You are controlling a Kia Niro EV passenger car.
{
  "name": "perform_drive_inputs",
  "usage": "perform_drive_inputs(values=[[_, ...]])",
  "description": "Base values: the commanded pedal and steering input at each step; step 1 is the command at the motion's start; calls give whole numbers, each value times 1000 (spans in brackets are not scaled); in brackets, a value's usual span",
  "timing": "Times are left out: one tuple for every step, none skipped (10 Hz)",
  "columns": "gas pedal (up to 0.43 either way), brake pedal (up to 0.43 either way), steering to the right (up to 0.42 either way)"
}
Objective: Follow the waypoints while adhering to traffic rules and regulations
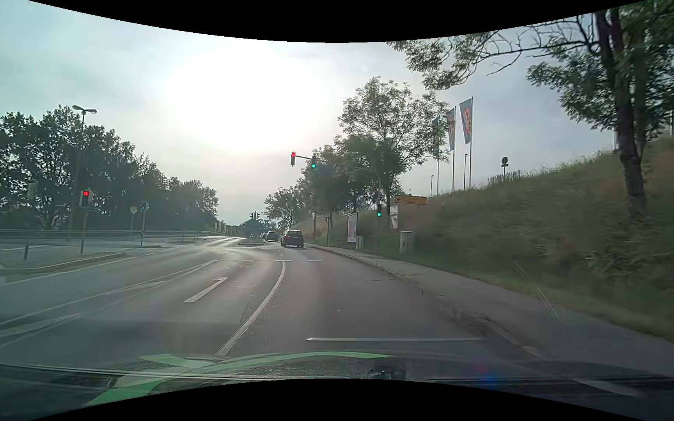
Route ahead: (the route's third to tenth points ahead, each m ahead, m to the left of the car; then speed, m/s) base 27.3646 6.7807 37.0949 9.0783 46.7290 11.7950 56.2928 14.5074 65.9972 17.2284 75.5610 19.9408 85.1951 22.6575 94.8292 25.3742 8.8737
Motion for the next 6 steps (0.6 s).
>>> perform_drive_inputs(values=[[260, 0, -53], [260, 0, -54], [260, 0, -55], [260, 0, -58], [260, 0, -58], [260, 0, -58]])
